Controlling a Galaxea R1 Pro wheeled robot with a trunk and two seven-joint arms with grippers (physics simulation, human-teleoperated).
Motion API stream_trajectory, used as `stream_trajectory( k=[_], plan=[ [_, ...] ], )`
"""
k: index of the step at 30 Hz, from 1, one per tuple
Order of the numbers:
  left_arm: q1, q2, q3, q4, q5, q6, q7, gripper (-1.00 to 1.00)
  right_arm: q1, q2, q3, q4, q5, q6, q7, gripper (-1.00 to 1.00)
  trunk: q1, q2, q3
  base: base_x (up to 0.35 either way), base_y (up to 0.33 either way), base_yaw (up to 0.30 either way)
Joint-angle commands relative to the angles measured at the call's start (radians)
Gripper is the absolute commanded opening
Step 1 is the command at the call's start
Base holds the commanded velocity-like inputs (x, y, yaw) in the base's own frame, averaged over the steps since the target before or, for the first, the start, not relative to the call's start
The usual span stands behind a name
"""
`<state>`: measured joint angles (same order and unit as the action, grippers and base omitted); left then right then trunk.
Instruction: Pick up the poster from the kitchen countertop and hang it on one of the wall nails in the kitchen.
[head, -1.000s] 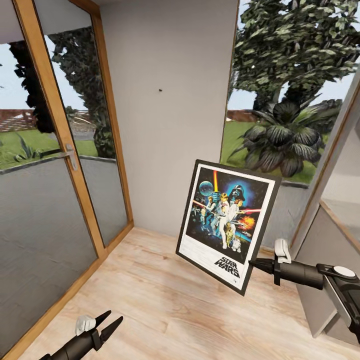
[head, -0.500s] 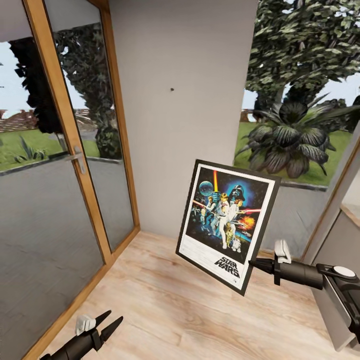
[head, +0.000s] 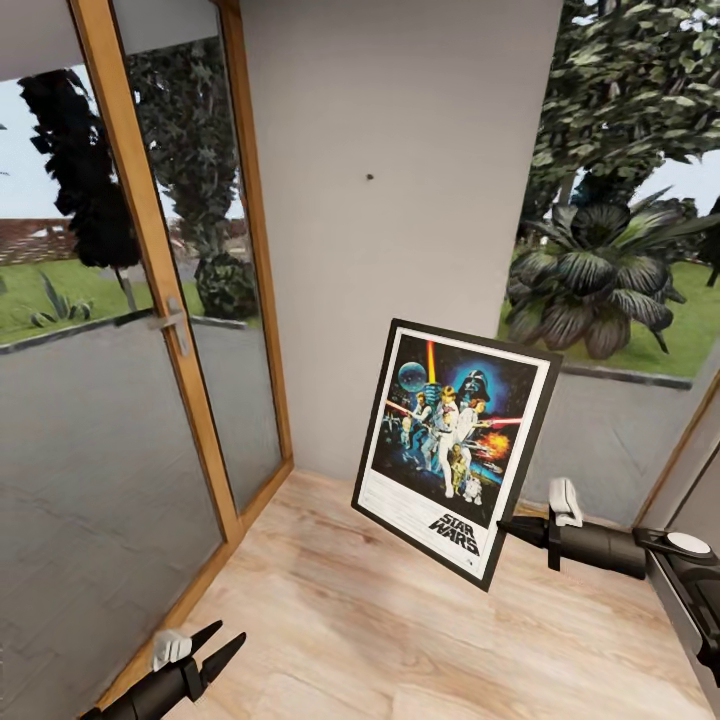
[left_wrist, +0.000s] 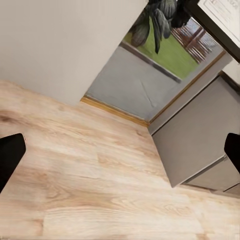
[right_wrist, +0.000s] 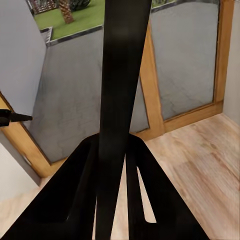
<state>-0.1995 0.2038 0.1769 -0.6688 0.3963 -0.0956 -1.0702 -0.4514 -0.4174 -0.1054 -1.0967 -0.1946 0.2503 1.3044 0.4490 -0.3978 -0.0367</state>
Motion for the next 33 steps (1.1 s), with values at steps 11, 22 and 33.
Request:
stream_trajectory(
  k=[11,22,33],
  plan=[
    [-0.001,-0.004,0.0,0.108,0.002,-0.015,-0.002,1.0,-0.001,0.0,0.002,0.0,-0.005,0.017,0.007,-1.0,0.001,-0.002,0.004,0.127,0.186,-0.113],
    [-0.001,-0.016,0.008,0.27,0.004,-0.026,-0.005,1.0,-0.001,0.002,0.0,0.0,-0.005,0.017,0.007,-1.0,0.001,-0.002,0.013,0.095,0.053,-0.185],
    [-0.001,-0.017,0.009,0.275,0.004,-0.024,-0.004,1.0,-0.001,0.003,0.0,0.0,-0.006,0.017,0.007,-1.0,0.001,-0.002,0.013,0.285,0.217,-0.009]
  ],
)
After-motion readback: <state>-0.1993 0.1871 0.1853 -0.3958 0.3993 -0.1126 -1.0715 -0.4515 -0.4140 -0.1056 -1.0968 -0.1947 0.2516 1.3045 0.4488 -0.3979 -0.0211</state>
